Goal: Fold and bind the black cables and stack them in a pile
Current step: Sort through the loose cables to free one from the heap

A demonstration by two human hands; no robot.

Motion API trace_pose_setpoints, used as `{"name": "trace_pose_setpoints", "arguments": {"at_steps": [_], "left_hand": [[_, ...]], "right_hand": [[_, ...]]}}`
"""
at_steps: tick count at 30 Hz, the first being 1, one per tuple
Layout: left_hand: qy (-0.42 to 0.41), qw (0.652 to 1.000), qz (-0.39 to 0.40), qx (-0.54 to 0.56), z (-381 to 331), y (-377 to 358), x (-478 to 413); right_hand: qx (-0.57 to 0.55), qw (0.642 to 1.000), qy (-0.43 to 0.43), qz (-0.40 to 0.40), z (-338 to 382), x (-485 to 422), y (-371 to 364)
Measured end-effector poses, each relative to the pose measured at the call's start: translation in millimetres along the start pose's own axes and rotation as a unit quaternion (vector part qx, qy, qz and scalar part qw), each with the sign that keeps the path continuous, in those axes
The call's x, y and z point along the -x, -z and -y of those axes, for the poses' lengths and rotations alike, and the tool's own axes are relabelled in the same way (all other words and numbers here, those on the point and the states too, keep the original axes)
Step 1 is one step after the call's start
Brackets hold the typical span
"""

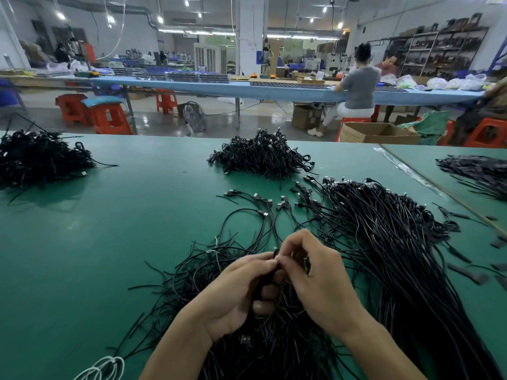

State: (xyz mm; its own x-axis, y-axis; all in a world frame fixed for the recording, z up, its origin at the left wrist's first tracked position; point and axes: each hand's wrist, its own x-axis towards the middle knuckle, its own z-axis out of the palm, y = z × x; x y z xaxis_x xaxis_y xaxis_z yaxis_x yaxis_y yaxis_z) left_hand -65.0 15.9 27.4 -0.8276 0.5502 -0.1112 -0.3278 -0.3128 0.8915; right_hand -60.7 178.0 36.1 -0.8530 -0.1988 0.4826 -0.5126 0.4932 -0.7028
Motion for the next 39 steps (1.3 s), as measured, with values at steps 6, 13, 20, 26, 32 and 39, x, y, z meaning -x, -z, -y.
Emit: {"name": "trace_pose_setpoints", "arguments": {"at_steps": [6,13,20,26,32,39], "left_hand": [[-0.11,0.982,-0.059,-0.139,3.1,-0.3,0.6],[-0.155,0.976,-0.117,-0.096,4.4,-6.1,-1.5],[-0.149,0.975,-0.158,-0.055,0.4,-10.7,0.4],[-0.149,0.973,-0.162,-0.073,-1.9,-14.1,2.2],[-0.134,0.973,-0.162,-0.091,-0.5,-16.4,2.5],[-0.145,0.965,-0.19,-0.109,2.1,-13.0,0.5]], "right_hand": [[-0.149,0.984,-0.065,-0.078,2.5,3.4,-6.0],[-0.152,0.98,-0.018,-0.126,7.7,4.8,-15.8],[0.041,0.991,0.123,-0.043,5.0,-0.7,-7.4],[0.126,0.975,0.184,-0.006,1.3,-4.9,1.9],[0.157,0.969,0.19,-0.012,4.4,-5.8,2.3],[0.138,0.978,0.155,-0.029,6.0,-3.2,-5.9]]}}
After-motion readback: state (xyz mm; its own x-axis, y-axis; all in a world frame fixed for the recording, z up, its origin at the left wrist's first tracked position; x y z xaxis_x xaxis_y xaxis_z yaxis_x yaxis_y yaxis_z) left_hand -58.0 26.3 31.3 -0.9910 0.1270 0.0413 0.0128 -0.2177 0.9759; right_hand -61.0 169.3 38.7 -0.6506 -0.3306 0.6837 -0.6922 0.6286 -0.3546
